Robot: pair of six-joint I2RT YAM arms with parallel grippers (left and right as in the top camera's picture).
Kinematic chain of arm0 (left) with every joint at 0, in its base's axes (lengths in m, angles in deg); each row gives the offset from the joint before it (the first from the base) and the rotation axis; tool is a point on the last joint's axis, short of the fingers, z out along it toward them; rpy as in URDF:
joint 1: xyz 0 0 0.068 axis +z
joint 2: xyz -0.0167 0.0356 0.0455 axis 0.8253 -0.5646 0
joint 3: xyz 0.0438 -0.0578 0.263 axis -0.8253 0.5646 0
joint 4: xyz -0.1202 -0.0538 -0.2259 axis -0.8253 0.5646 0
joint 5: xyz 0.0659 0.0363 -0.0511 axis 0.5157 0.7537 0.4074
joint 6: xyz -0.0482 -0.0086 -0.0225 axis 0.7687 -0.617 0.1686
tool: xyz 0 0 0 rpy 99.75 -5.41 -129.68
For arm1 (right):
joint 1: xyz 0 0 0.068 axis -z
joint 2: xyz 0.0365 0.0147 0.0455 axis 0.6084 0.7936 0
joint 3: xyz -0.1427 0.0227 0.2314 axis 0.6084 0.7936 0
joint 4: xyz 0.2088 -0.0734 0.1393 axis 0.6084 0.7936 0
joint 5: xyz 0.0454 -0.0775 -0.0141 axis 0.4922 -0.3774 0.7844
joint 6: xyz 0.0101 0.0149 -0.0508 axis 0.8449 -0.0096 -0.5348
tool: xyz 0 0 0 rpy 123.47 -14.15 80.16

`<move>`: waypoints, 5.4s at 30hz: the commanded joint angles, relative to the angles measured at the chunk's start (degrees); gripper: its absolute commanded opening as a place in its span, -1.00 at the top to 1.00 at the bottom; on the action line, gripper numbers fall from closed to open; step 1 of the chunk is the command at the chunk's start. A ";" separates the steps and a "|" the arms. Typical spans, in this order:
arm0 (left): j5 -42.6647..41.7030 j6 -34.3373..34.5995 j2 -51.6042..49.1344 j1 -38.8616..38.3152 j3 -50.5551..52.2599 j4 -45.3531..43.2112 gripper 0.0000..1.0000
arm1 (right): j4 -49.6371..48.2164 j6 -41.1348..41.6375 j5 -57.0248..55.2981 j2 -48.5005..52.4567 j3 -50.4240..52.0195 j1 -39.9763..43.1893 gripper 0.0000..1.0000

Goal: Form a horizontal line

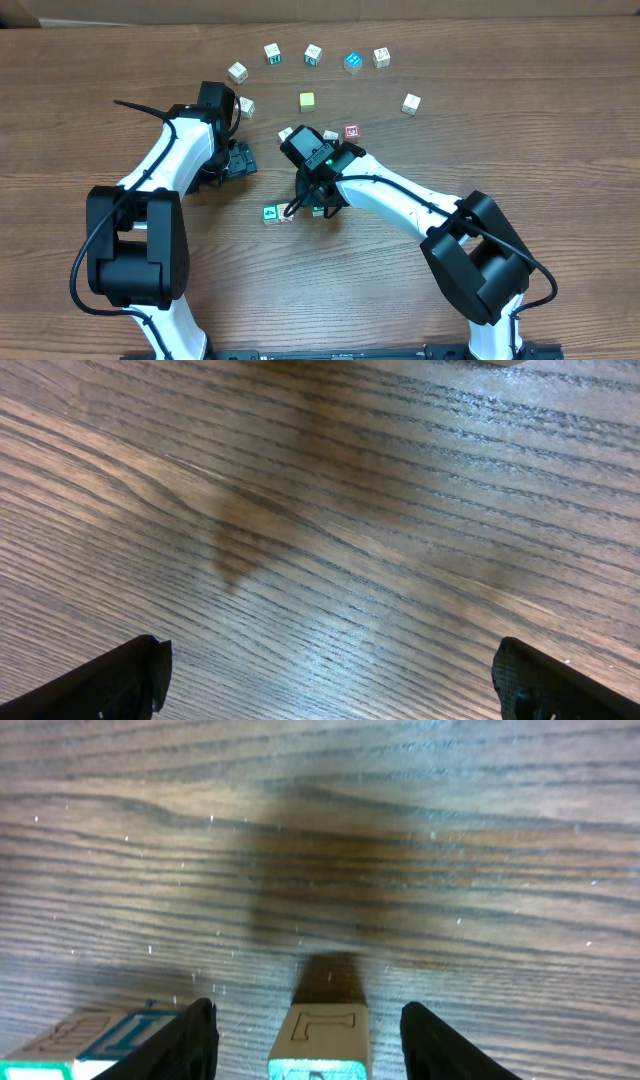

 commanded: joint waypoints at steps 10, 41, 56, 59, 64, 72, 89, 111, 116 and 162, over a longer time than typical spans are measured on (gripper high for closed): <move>0.70 0.20 -0.57 -0.11 0.20 -0.04 -0.99 | -1.86 0.04 -4.11 -0.76 0.35 0.74 -0.13; 0.70 0.20 -0.57 -0.11 0.20 -0.04 -0.99 | 0.76 0.07 -7.21 -0.76 0.37 2.03 -0.14; 0.70 0.20 -0.57 -0.11 0.20 -0.04 -0.99 | 3.76 1.97 -10.82 -0.74 0.37 2.25 -0.75; 0.70 0.20 -0.57 -0.11 0.20 -0.04 -1.00 | 3.76 1.97 -10.82 -0.76 0.37 2.25 -1.00; 0.70 0.20 -0.57 -0.11 0.20 -0.04 -0.99 | 4.11 1.97 -10.69 -0.76 0.37 2.25 -1.00; 0.70 0.20 -0.57 -0.11 0.20 -0.04 -0.99 | 6.19 1.99 -10.69 -0.74 0.37 2.25 -0.30; 0.70 0.20 -0.57 -0.11 0.20 -0.04 -0.99 | 6.56 1.99 -10.19 -0.74 0.37 2.25 -0.11; 0.70 0.20 -0.57 -0.11 0.20 -0.04 -0.99 | 6.36 1.99 -7.85 -0.76 0.37 2.25 -0.12; 0.70 0.20 -0.57 -0.11 0.20 -0.04 -0.99 | 6.14 1.97 -7.80 -0.74 0.37 2.25 -0.11; 0.70 0.20 -0.57 -0.11 0.20 -0.07 -0.99 | 8.74 4.76 -7.45 -0.74 0.55 2.25 -0.03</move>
